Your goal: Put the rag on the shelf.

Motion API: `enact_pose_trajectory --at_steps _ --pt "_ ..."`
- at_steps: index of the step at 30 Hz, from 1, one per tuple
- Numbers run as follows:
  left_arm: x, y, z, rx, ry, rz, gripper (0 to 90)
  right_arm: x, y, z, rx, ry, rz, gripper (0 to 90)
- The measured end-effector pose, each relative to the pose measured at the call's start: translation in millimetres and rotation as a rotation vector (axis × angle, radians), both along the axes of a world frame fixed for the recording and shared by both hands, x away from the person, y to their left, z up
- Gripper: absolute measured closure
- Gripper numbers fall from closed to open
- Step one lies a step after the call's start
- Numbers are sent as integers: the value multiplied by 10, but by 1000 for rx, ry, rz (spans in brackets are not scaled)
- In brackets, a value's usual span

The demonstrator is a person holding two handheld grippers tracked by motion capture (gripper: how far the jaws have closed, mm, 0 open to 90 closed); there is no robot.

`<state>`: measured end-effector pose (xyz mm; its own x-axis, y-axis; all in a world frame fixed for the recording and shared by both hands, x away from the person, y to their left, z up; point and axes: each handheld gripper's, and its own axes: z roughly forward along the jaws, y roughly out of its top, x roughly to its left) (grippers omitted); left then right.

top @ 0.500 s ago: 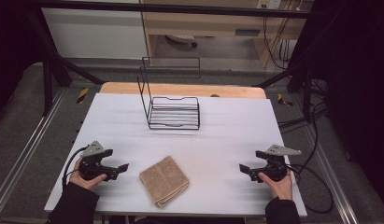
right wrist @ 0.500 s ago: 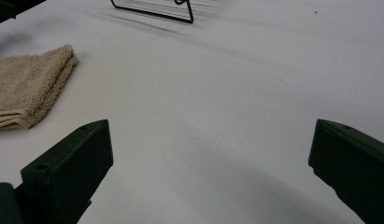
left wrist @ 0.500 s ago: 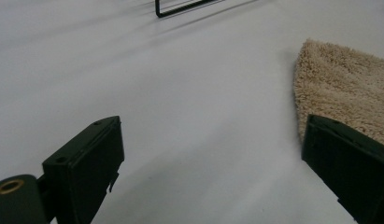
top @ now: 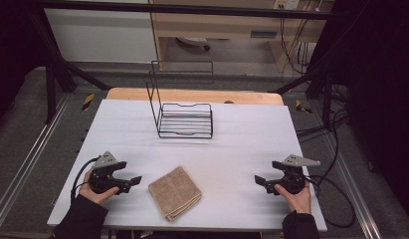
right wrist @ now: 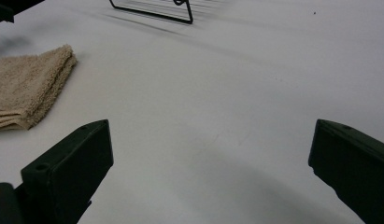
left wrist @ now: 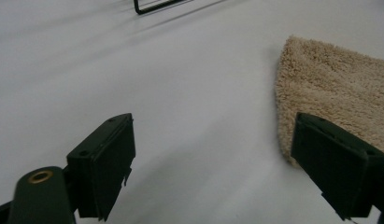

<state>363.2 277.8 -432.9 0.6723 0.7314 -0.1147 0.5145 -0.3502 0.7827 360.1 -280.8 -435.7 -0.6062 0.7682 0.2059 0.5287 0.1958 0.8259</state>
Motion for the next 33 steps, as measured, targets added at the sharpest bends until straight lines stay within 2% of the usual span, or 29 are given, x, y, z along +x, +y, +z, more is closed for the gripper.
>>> enact_pose_trajectory --at_steps 7,14,18,19,27,33 --pt "-24 -144 -6 9 24 -33 187 2 33 -10 -12 4 4 4" --pt "-81 -323 6 22 41 -63 266 5 115 -10 -33 12 19 6" --pt "-104 -398 -1 24 53 -73 349 4 161 -7 -37 14 22 8" --pt "-105 -416 -7 24 62 -78 407 4 187 -1 -37 13 27 9" --pt "-104 -539 -56 20 120 -103 529 5 306 3 -49 20 48 12" --pt "-104 -599 -104 42 156 -116 624 -4 426 19 -52 25 59 17"
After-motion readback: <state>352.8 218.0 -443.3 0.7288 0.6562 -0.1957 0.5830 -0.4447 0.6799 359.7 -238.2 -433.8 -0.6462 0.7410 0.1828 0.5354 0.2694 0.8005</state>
